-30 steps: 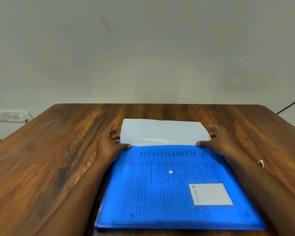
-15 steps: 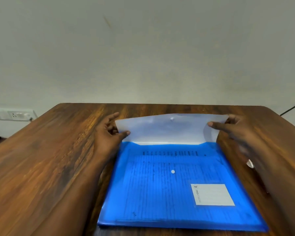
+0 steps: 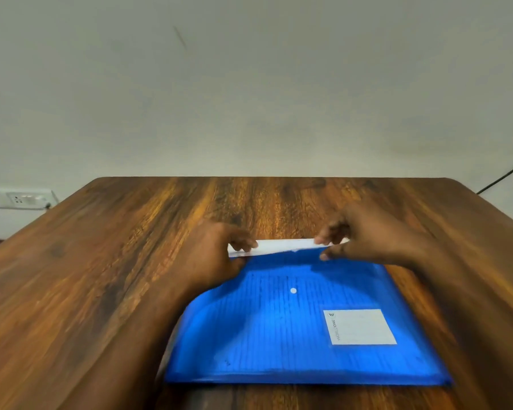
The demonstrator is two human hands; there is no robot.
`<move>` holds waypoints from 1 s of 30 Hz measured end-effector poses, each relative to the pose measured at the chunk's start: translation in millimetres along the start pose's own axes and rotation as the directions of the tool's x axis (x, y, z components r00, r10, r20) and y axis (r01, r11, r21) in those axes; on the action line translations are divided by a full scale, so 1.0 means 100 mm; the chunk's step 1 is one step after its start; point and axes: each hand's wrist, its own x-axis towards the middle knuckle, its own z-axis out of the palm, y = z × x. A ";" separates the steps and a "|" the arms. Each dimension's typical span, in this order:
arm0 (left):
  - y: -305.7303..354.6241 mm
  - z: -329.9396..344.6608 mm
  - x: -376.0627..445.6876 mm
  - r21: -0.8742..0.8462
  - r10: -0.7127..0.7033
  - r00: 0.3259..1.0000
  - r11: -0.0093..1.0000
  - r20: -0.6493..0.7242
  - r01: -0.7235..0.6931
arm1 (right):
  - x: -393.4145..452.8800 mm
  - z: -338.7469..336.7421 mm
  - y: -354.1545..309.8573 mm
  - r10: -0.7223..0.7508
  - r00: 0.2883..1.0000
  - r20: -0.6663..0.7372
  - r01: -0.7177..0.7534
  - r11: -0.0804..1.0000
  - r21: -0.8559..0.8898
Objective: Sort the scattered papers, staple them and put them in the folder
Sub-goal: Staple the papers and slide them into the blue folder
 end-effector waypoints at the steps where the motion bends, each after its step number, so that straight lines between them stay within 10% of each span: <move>1: 0.05 0.03 0.00 -0.006 0.024 0.999 1.000 0.021 -0.024 | 0.02 0.07 -0.03 -0.032 0.999 0.005 0.032 0.999 0.017; 30: 0.22 0.48 0.01 -0.138 0.086 0.941 0.990 0.329 -0.042 | 0.11 0.51 -0.13 -0.060 0.966 0.250 0.083 0.993 -0.085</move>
